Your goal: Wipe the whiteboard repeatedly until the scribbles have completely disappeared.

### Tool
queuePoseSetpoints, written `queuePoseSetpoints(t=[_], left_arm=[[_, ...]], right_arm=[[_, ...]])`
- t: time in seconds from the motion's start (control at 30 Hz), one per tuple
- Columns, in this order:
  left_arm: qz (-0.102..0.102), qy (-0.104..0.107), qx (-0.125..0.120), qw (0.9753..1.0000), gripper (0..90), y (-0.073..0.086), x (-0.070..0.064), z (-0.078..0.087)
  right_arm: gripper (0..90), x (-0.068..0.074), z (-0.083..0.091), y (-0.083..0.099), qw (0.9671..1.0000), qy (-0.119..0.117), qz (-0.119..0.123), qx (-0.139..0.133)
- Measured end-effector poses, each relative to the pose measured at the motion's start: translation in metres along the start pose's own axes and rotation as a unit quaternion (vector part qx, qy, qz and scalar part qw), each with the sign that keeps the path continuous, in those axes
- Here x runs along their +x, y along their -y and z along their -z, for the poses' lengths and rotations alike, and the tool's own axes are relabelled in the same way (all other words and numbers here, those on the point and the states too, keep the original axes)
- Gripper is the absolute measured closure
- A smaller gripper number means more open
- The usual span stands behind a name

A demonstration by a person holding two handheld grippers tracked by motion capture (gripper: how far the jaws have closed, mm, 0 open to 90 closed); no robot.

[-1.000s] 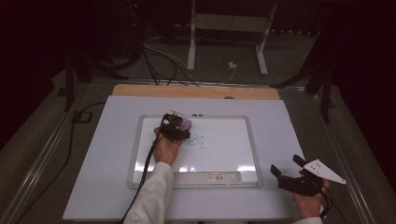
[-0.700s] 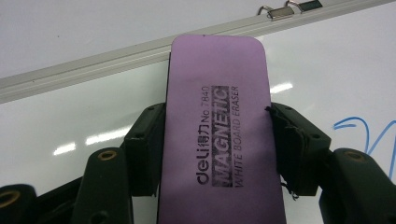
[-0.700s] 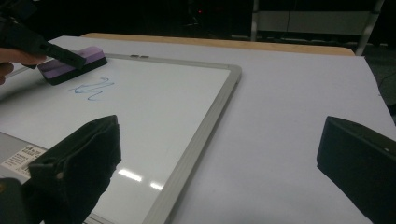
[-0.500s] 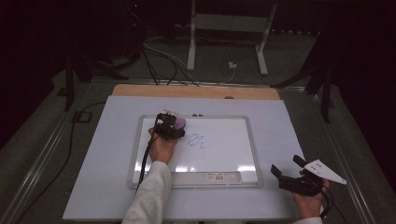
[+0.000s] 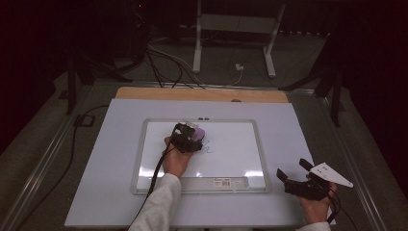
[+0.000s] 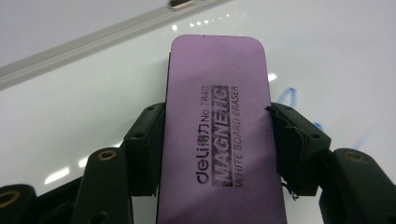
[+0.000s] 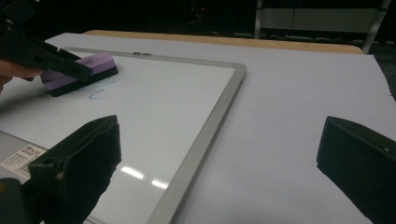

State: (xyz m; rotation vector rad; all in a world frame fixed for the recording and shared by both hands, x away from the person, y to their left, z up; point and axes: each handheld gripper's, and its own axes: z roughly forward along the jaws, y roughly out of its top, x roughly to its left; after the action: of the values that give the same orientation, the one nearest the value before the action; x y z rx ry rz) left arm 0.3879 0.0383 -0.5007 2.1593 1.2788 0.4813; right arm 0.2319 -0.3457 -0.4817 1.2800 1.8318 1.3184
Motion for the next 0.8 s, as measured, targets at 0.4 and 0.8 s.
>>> queuePoseSetpoints(t=[0.4,0.8], left_arm=[[0.02,-0.024,0.008,0.9995,42.0,0.0,0.023,0.001],[0.007,-0.025,0.008,0.9996,42.0,0.0,0.005,0.001]], right_arm=[[0.0,0.0,0.003,0.0,1.0,0.003,0.002,-0.002],[0.0,0.002,0.003,0.0,1.0,0.002,0.004,0.001]])
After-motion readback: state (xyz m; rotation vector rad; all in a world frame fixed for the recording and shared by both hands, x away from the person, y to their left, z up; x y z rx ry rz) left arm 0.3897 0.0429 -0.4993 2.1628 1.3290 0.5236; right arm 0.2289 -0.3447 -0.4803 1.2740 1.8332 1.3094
